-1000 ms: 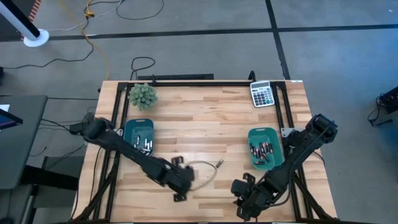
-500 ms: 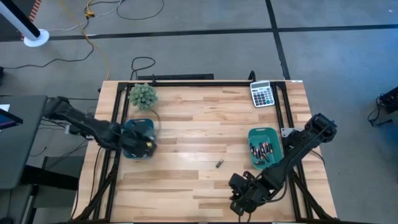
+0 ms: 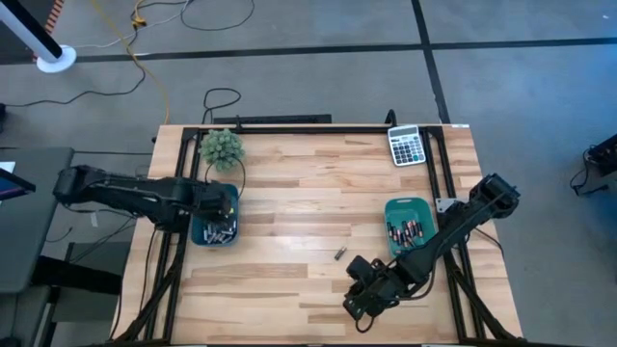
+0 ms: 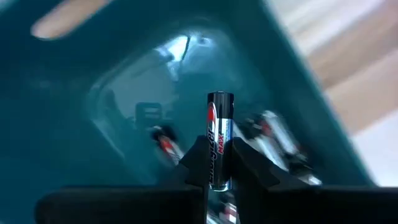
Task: Sort batteries
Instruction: Put the silver battery into the blue bin, then put the black battery into the green bin
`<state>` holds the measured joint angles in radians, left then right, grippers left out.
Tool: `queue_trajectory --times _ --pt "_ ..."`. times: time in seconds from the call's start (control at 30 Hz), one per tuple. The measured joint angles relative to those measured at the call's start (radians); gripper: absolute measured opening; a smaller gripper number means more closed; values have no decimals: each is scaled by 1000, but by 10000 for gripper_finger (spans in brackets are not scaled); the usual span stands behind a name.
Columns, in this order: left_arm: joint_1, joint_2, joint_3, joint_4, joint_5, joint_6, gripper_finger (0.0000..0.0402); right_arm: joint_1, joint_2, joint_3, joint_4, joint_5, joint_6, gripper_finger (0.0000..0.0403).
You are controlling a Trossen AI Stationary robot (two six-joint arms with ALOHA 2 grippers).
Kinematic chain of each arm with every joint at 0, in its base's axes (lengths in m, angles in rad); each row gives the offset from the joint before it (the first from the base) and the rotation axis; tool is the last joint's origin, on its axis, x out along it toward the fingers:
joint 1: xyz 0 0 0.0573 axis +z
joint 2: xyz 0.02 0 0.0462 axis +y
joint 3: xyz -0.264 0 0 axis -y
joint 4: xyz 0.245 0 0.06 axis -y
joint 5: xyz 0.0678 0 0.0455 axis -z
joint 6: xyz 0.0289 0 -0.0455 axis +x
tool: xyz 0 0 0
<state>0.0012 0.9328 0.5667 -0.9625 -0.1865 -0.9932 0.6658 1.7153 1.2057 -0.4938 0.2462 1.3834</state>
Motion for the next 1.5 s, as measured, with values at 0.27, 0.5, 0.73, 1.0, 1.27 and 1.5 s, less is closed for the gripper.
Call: queue_trajectory --times 0.27,0.5,0.73,1.0,1.27,1.5 --pt "164 62 -58 121 66 217 34 -50 -1 0 36 0 9 166" --pt "212 88 -58 118 67 267 100 -62 -1 0 41 0 43 166" --pt "215 87 -55 105 88 294 128 -62 -1 0 54 0 42 166" --pt "215 87 147 -150 63 356 127 -79 -1 0 53 -1 22 166" --pt "210 87 455 -290 49 452 127 -166 -1 0 67 -1 -56 166" --pt "117 87 495 -149 109 455 127 -296 -1 1 135 -77 -340 166"
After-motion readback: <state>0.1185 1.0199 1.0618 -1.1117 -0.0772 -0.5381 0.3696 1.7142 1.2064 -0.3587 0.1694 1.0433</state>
